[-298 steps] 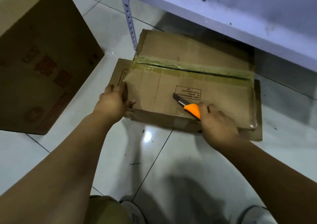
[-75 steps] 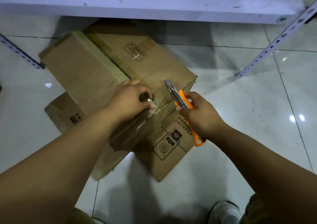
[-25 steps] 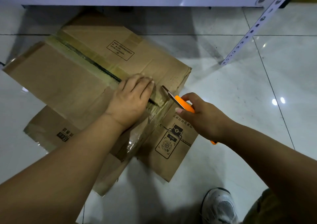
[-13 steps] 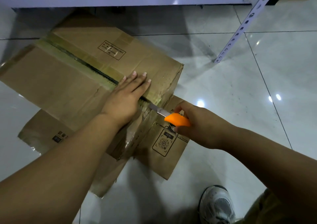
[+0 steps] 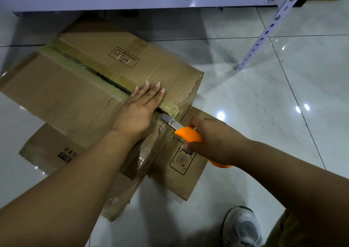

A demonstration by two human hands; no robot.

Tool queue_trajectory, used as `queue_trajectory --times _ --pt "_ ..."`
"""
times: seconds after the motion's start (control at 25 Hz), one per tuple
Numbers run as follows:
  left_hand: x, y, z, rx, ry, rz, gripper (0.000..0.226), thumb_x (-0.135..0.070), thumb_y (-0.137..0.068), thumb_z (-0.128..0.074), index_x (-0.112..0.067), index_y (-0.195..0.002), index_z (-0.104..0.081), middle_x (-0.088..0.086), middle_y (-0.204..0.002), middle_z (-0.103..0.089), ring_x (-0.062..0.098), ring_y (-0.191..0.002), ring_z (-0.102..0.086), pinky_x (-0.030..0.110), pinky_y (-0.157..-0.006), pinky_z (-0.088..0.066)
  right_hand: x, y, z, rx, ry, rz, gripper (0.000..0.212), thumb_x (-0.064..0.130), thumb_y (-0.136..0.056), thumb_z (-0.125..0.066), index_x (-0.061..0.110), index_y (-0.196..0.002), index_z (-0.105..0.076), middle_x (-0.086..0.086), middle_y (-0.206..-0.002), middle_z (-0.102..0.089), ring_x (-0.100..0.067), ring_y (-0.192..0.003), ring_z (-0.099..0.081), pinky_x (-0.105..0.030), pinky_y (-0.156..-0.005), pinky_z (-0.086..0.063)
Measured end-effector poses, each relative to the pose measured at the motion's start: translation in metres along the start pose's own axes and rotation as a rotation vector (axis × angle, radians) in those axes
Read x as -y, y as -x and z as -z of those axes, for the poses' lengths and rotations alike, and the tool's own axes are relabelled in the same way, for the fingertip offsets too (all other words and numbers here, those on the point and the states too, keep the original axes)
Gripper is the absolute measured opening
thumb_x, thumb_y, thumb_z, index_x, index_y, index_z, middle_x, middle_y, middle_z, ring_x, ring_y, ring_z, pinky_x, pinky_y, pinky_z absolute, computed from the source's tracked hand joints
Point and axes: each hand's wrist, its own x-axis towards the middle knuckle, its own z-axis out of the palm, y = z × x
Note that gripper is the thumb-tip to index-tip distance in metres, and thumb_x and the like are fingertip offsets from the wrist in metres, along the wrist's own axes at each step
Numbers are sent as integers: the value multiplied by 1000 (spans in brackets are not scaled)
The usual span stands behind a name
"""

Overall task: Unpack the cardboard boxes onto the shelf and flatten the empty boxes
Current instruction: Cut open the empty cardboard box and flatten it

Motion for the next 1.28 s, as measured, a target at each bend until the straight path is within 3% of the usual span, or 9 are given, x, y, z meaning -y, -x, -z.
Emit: queue_trajectory --times 0.44,0.84,1.12,1.28 --pt "-2 -2 -2 -96 -77 -77 56 -4 -77 -32 3 -128 -55 23 -131 -55 51 -122 -47 57 -101 -26 -2 6 -2 74 -15 -40 55 49 -87 -63 24 -129 -40 -3 -127 -54 -20 -103 -54 -36 -86 -48" --pt "-2 -2 -4 -130 -93 -90 56 -2 -75 -32 5 -126 -56 24 -128 -57 52 -118 -50 58 -99 -27 -2 0 -3 -31 116 -36 47 45 -90 -61 22 -125 -40 -6 -124 -53 -26 -105 -55 -41 -86 -50" --pt "-3 -2 -3 -125 -106 -80 55 -5 -77 -32 4 -125 -58 24 -128 -57 52 -118 -51 57 -99 -28 -3 3 -4 7 99 -31 50 43 -90 -62 24 -129 -38 -6 -128 -51 -26 -109 -54 -42 -90 -50" --pt "-2 -2 -4 -136 -102 -91 45 4 -78 -48 4 -122 -60 26 -125 -59 53 -115 -52 58 -97 -29 -3 0 -4 -8 109 -30 49 44 -89 -62 24 -127 -39 -6 -126 -51 -26 -108 -54 -43 -89 -51"
